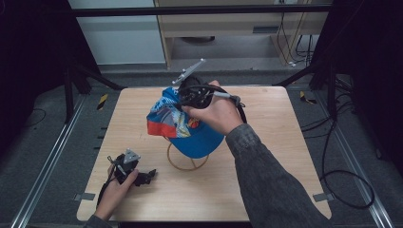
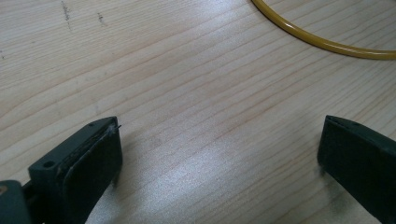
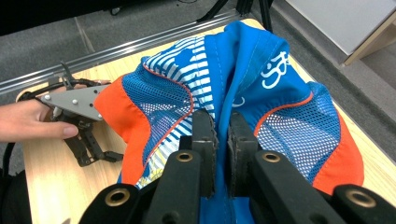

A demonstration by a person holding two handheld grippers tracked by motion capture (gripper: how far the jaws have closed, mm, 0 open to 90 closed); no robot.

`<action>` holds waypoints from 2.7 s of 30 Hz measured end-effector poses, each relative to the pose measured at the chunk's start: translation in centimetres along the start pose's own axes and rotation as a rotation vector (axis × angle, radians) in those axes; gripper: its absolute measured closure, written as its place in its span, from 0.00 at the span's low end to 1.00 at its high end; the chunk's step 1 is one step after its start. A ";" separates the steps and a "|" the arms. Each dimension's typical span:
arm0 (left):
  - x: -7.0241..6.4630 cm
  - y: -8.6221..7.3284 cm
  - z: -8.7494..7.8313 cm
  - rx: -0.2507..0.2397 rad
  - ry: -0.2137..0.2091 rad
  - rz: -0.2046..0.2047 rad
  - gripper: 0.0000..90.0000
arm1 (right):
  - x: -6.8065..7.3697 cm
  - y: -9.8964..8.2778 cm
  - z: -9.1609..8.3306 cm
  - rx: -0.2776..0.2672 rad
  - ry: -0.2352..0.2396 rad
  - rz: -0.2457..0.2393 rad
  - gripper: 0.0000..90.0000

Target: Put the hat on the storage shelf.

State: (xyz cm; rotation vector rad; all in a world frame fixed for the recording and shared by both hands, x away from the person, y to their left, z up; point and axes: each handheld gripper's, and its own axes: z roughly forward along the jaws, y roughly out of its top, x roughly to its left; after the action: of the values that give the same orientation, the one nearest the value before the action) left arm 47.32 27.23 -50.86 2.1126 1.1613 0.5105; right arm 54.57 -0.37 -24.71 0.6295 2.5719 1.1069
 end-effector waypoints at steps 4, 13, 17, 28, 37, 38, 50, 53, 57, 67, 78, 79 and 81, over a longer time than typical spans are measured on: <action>0.0 0.0 0.0 0.000 0.000 0.000 0.00 | 0.1 0.0 0.1 0.003 -0.003 -0.001 0.94; 0.0 0.0 0.0 0.000 0.000 0.000 0.00 | -0.1 -0.1 0.0 0.006 -0.003 0.006 0.90; 0.0 0.0 0.0 0.000 -0.001 0.001 0.00 | 0.0 -0.1 -0.1 0.001 -0.006 0.009 0.84; -0.1 0.0 0.0 0.001 -0.006 0.005 0.00 | -0.3 -0.2 0.1 0.003 -0.041 0.027 0.64; -0.1 0.0 0.0 0.001 -0.005 0.005 0.00 | -0.3 -0.3 0.3 0.018 -0.039 0.046 0.52; -0.1 0.0 0.0 0.001 -0.005 0.005 0.00 | -0.3 -0.3 0.3 0.018 -0.040 0.046 0.51; -0.1 0.0 0.0 0.000 -0.004 0.004 0.00 | -0.2 -0.6 0.0 0.020 -0.036 0.051 0.44; -0.1 0.0 0.0 0.000 -0.004 0.004 0.00 | -0.1 -0.7 -0.1 0.017 -0.033 0.052 0.39; -0.1 0.0 0.0 0.000 -0.004 0.004 0.00 | -0.1 -0.9 -0.1 0.013 -0.041 0.056 0.31; -0.1 0.0 0.0 0.000 -0.005 0.004 0.00 | -0.1 -1.1 -0.2 0.009 -0.063 0.072 0.16; -0.1 0.0 0.0 -0.001 -0.005 0.004 0.00 | -0.4 -2.0 -1.4 -0.019 -0.081 0.075 0.08; -0.1 0.0 0.0 -0.002 -0.005 0.004 0.00 | -0.4 -2.1 -1.6 -0.024 -0.082 0.076 0.08; -0.1 0.0 0.0 0.000 -0.005 0.004 0.00 | -0.4 -2.3 -1.8 -0.029 -0.085 0.071 0.07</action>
State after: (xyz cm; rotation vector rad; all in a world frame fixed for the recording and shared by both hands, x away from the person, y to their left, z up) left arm 47.27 27.16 -50.87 2.1154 1.1537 0.5068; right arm 53.50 -3.11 -25.15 0.7493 2.4747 1.1120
